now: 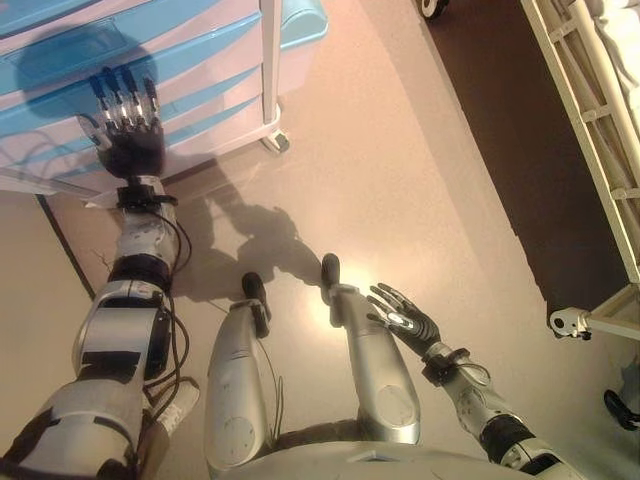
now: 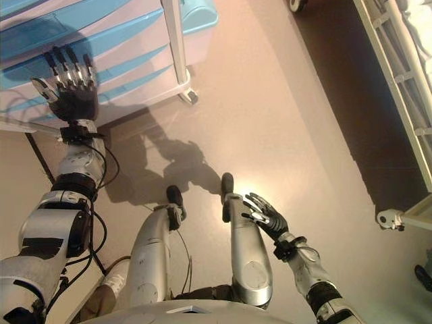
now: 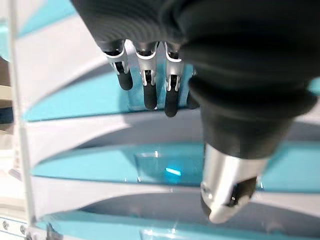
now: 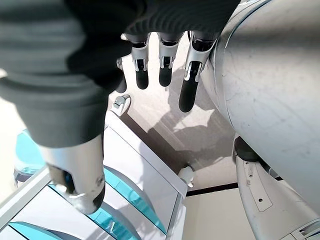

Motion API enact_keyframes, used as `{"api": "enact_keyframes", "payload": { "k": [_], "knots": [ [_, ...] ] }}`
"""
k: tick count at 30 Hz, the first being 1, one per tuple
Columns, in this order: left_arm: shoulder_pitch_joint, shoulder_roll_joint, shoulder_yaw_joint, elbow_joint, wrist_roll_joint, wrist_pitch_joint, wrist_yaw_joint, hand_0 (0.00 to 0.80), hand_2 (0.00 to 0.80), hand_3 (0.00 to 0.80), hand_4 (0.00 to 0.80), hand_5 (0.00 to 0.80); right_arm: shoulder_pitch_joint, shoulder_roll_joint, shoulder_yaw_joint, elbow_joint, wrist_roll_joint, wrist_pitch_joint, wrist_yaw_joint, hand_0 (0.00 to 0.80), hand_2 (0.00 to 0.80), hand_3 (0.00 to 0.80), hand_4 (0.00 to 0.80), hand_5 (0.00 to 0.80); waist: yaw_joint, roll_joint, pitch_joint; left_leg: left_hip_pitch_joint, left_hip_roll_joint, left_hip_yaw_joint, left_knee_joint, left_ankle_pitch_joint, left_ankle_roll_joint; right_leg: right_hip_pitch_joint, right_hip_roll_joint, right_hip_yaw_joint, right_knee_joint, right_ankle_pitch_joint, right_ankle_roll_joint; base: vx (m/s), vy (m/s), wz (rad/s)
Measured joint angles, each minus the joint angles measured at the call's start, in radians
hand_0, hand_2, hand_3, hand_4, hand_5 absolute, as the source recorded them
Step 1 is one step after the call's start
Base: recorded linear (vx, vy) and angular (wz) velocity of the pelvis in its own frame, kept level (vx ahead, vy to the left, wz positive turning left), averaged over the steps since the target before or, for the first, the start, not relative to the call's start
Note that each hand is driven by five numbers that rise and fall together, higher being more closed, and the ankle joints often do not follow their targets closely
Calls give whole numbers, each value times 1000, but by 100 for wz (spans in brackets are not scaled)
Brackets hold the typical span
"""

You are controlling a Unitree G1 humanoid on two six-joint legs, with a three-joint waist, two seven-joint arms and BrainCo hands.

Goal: Open the drawer and pick up the medicine

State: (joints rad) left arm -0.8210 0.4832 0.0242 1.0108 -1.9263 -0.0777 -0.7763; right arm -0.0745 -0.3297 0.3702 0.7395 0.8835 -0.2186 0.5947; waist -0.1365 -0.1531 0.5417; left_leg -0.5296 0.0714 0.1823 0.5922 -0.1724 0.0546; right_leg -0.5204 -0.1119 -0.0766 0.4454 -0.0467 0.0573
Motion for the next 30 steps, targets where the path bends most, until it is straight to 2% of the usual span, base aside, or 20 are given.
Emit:
{"api": "enact_keyframes", "payload": {
  "k": [8, 14, 22, 30],
  "knots": [
    [94, -78, 1, 18, 33, 33, -43, 0, 0, 0, 0, 0, 0, -1, 0, -15, 0, 10, -11, 0, 0, 0, 0, 0, 4, 0, 0, -15, -1, -8, 0, -1, -8, -11, 0, -11, 0, 0, 0, -1, -20, 2],
    [122, -92, 9, 36, 35, 33, -48, 0, 0, 0, 0, 0, -1, -2, 0, -22, 0, 21, -20, 0, 0, 0, 0, 0, 11, 0, 0, -25, -2, -12, 9, 2, -3, -15, 3, -14, 1, 0, -1, 1, -2, 1],
    [96, -48, 17, 48, 15, 36, -49, 0, 0, 0, 0, 0, -4, -2, 0, -22, 0, 22, -21, 0, 0, 0, 0, 0, 7, -1, -1, -37, -1, -20, 21, -1, -9, -20, 3, -17, 8, 0, 0, 9, 21, 1],
    [-1, 6, 16, 61, -20, 30, -45, 0, 0, 0, 0, 0, -12, -8, 0, -23, 1, 23, -18, 0, 0, 0, 0, 0, -1, -3, -1, -78, 3, -25, 59, -8, 1, -51, 5, -17, 28, 0, 0, 2, 8, 0]
  ]
}}
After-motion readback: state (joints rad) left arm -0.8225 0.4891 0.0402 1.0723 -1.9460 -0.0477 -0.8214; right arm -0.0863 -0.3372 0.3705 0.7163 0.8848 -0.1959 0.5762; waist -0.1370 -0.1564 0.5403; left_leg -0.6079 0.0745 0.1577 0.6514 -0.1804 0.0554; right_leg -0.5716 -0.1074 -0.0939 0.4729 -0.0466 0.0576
